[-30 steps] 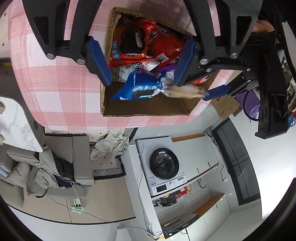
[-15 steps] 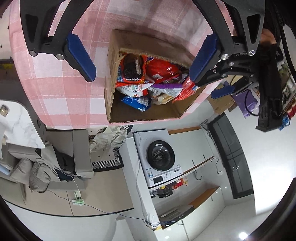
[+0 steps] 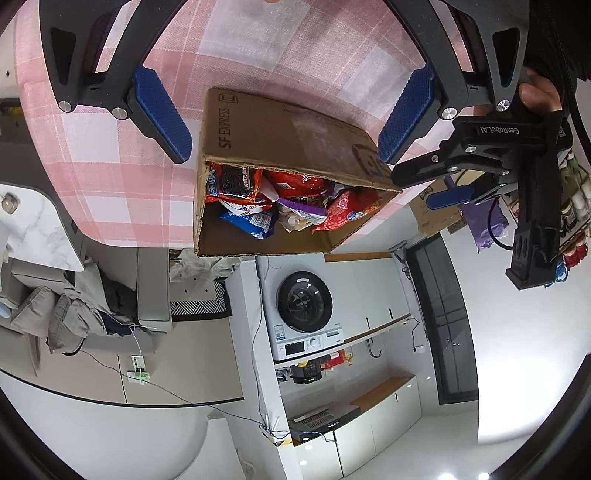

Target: Organize snacks

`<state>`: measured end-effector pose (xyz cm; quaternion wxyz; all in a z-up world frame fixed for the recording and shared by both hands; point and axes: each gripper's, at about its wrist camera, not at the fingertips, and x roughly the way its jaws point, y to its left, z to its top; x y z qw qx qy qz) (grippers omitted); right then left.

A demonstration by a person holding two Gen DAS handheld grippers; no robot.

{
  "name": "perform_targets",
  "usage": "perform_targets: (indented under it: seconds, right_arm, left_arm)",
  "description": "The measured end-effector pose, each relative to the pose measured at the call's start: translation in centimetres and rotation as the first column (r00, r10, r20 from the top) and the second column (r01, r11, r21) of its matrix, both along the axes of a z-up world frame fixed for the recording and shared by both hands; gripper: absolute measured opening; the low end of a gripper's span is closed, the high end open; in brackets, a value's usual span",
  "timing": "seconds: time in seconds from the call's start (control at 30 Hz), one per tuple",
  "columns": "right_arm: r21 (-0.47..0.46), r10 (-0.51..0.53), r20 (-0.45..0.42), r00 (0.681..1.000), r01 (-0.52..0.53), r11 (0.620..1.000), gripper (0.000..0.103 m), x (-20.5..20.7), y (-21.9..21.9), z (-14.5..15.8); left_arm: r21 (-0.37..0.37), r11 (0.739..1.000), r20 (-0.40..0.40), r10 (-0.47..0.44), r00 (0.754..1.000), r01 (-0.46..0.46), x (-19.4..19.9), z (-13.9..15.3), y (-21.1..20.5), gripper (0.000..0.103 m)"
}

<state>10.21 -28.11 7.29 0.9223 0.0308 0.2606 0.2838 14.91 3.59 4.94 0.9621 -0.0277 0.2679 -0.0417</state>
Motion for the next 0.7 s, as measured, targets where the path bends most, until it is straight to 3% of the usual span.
perform_targets:
  seconds: [0.23, 0.7]
  right_arm:
    - [0.011, -0.015, 0.042, 0.999, 0.015, 1.000, 0.103, -0.9, -0.7, -0.3]
    - [-0.007, -0.056, 0.168, 0.984, 0.058, 0.998, 0.103, -2.5, -0.9, -1.4]
  left_arm:
    - [0.043, 0.998, 0.069, 0.038, 0.997, -0.041, -3.0, -0.7, 0.4, 0.103]
    - [0.039, 0.996, 0.116, 0.075, 0.990, -0.080, -3.0, -2.7, 0.7, 0.103]
